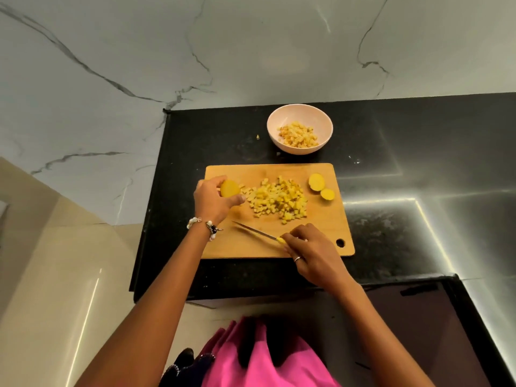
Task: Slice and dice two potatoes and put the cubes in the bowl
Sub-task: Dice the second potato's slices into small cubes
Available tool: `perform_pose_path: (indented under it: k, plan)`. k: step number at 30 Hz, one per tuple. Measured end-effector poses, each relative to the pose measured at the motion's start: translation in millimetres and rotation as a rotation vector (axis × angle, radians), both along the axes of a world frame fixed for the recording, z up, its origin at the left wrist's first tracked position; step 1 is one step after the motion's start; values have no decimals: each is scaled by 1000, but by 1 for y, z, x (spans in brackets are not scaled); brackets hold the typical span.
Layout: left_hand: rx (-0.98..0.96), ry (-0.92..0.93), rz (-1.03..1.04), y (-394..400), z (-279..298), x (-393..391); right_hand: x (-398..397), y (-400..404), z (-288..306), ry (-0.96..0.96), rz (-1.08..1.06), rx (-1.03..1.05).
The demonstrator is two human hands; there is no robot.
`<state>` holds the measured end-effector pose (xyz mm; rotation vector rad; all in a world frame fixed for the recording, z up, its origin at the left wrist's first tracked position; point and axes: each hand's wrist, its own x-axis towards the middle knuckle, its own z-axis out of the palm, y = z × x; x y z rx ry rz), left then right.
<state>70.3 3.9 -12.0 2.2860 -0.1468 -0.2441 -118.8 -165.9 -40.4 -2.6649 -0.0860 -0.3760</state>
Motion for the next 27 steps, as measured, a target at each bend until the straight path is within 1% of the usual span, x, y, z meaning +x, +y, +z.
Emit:
perform_pose_path:
  k: [3,6,9,14,19,24,27]
  plan:
    - [3,-19,9,13,-2,-9,10,16,-5,-25,-6,-109]
    - [5,-47,2,18,-2,-16,23,23,-13,-14,-96,-185]
    - [15,-58,-6,19,-1,-21,33,25,-18,-13,-220,-208]
    - [29,-32,-58,16,-3,-26,33,27,-15,-29,-352,-230]
    - [52,-23,-133,8,-6,-34,31,19,-15,-26,-397,-239]
    - [84,-41,-192,0,-10,-38,30,16,-16,-22,-410,-173]
    - [107,-49,-209,-2,-14,-39,26,8,-13,-28,-392,-15]
